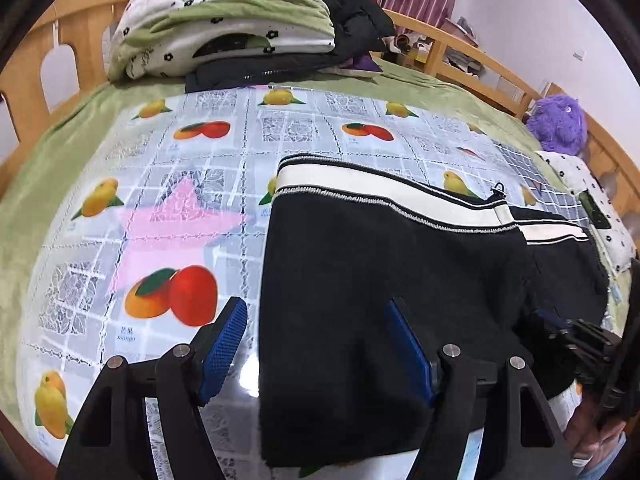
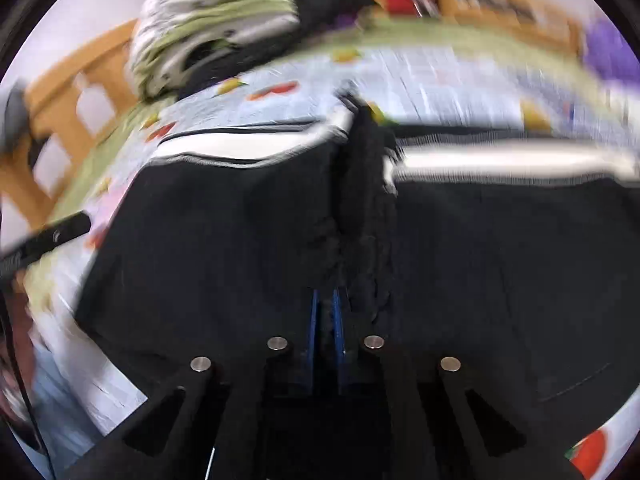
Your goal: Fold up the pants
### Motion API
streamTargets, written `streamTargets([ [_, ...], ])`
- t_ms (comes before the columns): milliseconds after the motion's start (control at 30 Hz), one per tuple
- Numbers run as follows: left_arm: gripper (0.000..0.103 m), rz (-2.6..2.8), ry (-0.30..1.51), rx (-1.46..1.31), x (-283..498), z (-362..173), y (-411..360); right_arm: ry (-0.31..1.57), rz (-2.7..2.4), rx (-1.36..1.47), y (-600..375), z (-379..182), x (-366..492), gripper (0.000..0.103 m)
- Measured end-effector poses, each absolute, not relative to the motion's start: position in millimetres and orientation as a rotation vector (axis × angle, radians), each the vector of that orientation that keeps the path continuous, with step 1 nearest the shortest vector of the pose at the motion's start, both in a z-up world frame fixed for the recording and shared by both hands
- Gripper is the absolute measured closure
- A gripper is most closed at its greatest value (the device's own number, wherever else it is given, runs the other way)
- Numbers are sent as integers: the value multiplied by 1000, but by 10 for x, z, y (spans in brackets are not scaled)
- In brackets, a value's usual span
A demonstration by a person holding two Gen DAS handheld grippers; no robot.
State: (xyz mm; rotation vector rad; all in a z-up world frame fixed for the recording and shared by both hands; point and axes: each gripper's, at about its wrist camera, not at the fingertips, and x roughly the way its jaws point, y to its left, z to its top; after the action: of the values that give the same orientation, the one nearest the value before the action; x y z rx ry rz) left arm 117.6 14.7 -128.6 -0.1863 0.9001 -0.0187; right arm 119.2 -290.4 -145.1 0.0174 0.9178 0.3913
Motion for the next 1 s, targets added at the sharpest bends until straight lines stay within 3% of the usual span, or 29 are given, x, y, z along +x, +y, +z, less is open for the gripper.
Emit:
streamTargets([
  [133, 33, -11, 817, -166, 1087, -1142, 191, 826, 428, 228, -3377, -1166, 927, 98],
  [300, 33, -25, 859, -145, 1110, -1189, 205, 1054, 381, 205, -3338, -1649, 1101, 96],
  [367, 33, -23, 868, -153, 1114, -1188, 237, 1007, 365, 180, -3296, -1625, 1097, 92],
  [400, 33, -22, 866, -157, 1103, -1187, 253, 976, 368, 196, -3316, -1561, 1092, 84],
  [433, 33, -18, 861, -166, 1101, -1179, 279, 946, 385, 226, -3351, -1494, 1094, 65],
  [500, 33, -14, 861, -198, 1109, -1179, 344, 900, 384, 263, -3381, -1411, 1179, 39],
  [533, 33, -19, 869, -221, 1119, -1197, 372, 900, 374, 268, -3366, -1378, 1301, 38],
  [700, 33, -44, 930, -327, 1181, -1322, 476, 1080, 312, 329, -3199, -1846, 1967, 39],
  [733, 33, -40, 930, -332, 1182, -1326, 488, 1029, 290, 277, -3133, -1828, 1942, 56],
  [767, 33, -33, 925, -339, 1181, -1326, 502, 1036, 311, 231, -3075, -1798, 1932, 81],
  [800, 33, -30, 921, -342, 1178, -1323, 510, 1010, 333, 242, -3101, -1722, 1911, 89],
  [867, 33, -18, 913, -352, 1175, -1322, 543, 886, 390, 404, -3389, -1480, 1816, 90],
  [1000, 33, -45, 931, -369, 1206, -1365, 529, 997, 311, 348, -3463, -1697, 1910, 86],
])
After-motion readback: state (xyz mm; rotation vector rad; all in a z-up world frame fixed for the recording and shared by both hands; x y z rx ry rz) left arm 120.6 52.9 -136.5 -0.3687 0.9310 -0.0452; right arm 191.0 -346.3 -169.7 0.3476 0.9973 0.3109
